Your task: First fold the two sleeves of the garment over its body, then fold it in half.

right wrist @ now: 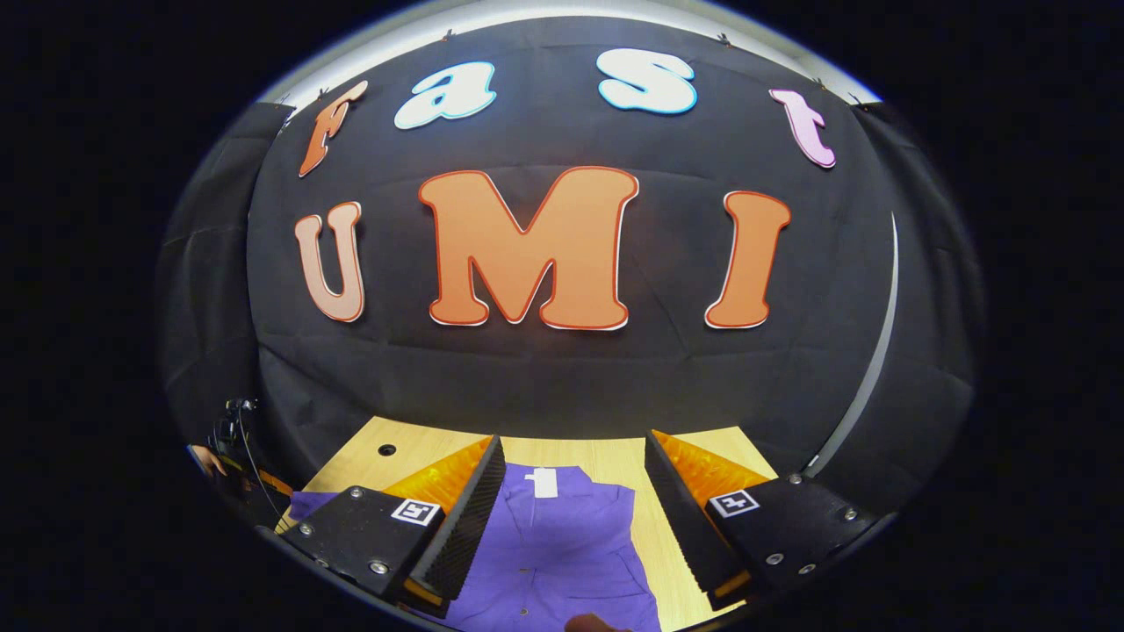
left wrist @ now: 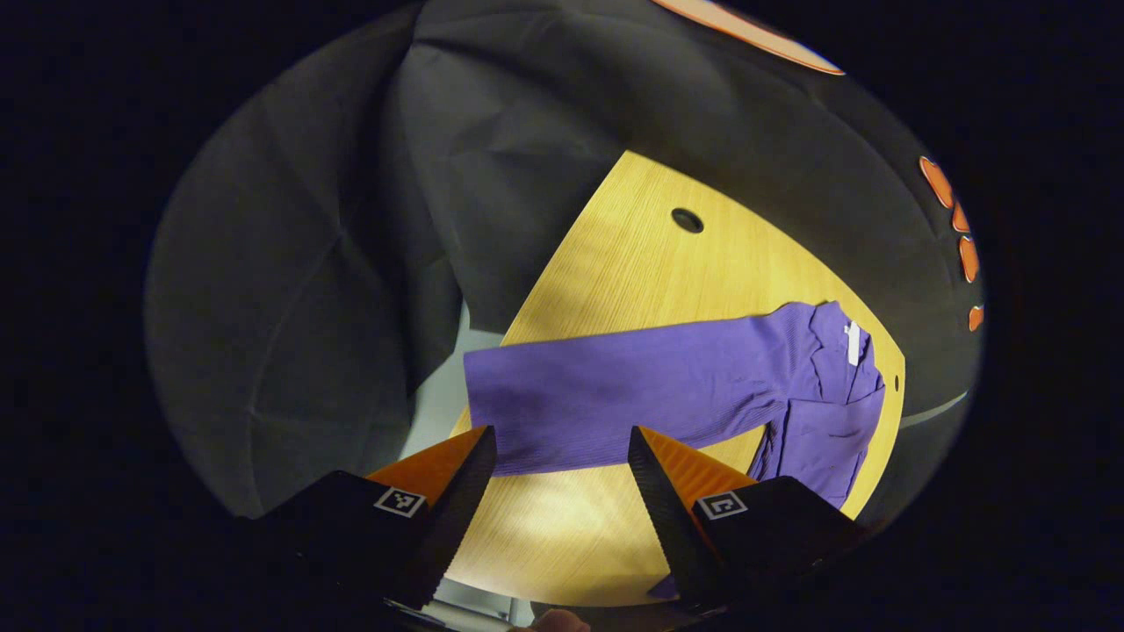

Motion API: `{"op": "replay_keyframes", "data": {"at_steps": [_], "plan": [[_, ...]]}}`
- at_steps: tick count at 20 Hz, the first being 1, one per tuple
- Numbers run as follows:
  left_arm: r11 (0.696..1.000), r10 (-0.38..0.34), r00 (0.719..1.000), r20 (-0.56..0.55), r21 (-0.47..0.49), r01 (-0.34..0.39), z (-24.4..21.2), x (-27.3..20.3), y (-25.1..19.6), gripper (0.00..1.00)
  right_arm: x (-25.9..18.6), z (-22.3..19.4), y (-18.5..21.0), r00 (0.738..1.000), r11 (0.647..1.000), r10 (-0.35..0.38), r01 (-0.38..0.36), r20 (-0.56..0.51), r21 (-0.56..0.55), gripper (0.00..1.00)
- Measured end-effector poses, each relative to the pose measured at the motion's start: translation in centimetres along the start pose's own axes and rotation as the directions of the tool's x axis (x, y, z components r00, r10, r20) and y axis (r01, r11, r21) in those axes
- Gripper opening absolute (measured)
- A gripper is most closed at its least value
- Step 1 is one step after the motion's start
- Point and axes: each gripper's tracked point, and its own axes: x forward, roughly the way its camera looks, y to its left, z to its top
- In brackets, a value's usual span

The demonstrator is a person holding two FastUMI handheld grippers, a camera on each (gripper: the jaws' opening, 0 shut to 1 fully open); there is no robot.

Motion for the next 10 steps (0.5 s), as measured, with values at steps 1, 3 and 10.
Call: {"op": "replay_keyframes", "data": {"at_steps": [1, 3, 10], "plan": [[1.0, 0.001, 1.0, -0.022, -0.013, -0.001, -0.3, 0.7, 0.5, 0.96, -0.4, 0.2, -0.1, 1.0, 1.0, -0.001, 0.001, 0.016, 0.0, 0.95], [0.999, -0.002, 0.998, -0.063, -0.039, -0.001, -0.7, 1.9, 1.4, 0.96, -1.1, 0.2, -0.3, 0.999, 1.0, -0.004, 0.004, 0.034, 0.004, 0.95], [0.996, 0.019, 0.986, -0.168, -0.081, -0.033, -1.4, 5.9, 3.3, 0.96, -2.5, -0.2, -1.9, 0.997, 0.997, -0.05, 0.047, 0.056, 0.054, 0.95]]}}
